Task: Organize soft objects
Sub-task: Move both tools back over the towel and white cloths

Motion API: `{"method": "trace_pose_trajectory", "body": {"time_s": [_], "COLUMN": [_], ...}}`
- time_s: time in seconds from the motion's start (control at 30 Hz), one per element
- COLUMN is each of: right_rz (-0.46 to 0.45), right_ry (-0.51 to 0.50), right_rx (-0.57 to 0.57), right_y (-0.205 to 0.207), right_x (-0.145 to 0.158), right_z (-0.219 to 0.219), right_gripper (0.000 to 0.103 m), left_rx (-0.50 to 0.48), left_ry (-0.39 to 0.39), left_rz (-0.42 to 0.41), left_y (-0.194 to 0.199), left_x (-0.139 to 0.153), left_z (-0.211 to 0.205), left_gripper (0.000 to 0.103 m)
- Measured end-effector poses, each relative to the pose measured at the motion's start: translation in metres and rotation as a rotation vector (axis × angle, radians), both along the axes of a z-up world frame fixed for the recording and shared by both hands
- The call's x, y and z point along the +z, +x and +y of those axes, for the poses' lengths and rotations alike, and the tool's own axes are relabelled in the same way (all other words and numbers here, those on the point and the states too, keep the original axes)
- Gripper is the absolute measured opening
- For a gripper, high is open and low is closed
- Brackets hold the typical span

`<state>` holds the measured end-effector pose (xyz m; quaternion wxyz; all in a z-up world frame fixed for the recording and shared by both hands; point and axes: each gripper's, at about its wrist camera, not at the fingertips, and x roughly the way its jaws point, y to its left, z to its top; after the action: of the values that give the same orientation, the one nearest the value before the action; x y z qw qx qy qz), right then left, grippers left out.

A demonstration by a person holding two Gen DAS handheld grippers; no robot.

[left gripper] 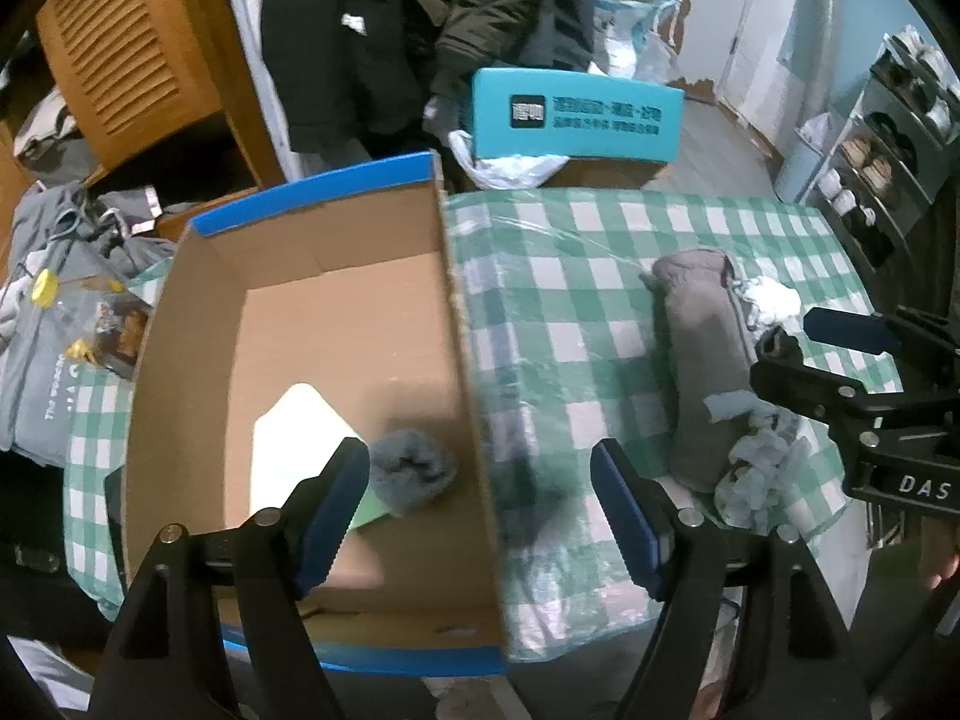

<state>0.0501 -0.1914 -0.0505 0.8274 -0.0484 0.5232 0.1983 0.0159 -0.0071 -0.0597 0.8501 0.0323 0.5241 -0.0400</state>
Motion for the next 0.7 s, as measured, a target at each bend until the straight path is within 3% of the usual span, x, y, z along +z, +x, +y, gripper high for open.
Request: {"method": "trace_pose_trajectory", "body": {"time_s": [0.7], "right_rz": [0.081], "right_ry": [-0.036], "right_rx": [-0.014], "right_y": [0.008], "right_x": [-0.048], "right_z": [-0.046], "right_gripper": [0.071], "left_rx": [-0.043], "left_ry": [-0.055], "left_rz": [0.099], "left_y": [0.022], "left_x": [-0.034], "left_z": [-0.048], "left_gripper": [0.080]}}
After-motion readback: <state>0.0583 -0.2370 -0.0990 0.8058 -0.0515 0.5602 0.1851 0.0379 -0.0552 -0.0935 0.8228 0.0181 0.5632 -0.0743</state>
